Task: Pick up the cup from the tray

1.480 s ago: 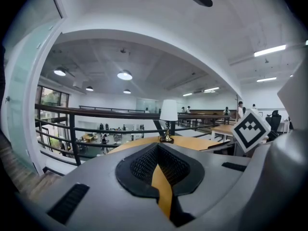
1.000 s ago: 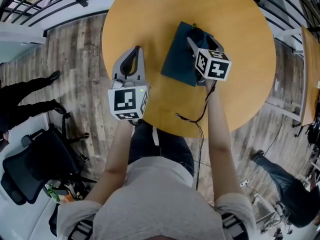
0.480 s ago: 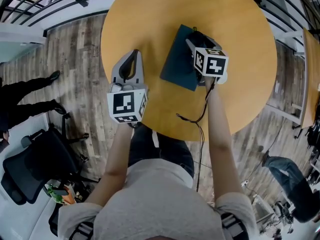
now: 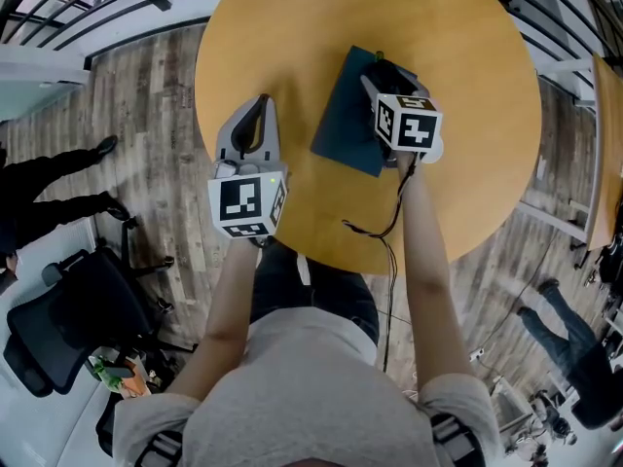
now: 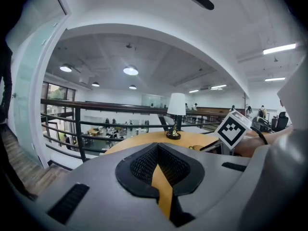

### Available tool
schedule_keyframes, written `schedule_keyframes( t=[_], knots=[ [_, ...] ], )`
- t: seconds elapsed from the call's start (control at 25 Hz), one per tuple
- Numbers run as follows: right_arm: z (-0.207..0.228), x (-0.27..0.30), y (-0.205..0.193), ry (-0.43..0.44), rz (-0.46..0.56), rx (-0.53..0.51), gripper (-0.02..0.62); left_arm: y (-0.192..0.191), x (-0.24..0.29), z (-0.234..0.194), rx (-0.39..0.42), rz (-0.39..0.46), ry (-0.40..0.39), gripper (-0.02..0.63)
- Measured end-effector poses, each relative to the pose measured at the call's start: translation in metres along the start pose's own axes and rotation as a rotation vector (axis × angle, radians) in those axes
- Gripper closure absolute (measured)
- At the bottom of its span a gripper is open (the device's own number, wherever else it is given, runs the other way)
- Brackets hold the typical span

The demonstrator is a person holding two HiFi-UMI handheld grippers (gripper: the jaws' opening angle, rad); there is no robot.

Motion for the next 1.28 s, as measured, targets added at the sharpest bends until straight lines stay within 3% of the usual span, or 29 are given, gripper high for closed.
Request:
schedule_keyframes(
  t=[0.44, 0.88, 1.28],
  knots=[
    [-0.007, -0.017, 0.002, -0.014, 0.052, 0.006, 0.327, 0.007, -0.005, 0.000, -0.005, 0.022, -0.013, 0.600],
    [-0.043, -0.096, 0.011, -0.012, 0.239, -0.006, 0.327, 0.012, -0.015, 0.007, 0.009, 0.043, -0.066, 0.600],
    [-0.061, -0.172, -0.042, -0.103, 0.283, 0.055, 0.327, 0.013, -0.032, 0.019, 0.007, 0.061, -0.138, 0.600]
  ],
)
Point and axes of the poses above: the fingertips, and each gripper's own axes: x forward along the fingers, z to its right, y out of its top, the point moved 8 cm from there along -x, backward along the fingers, and after that the axes turned 13 degrees about y, right-handed, at the moved point
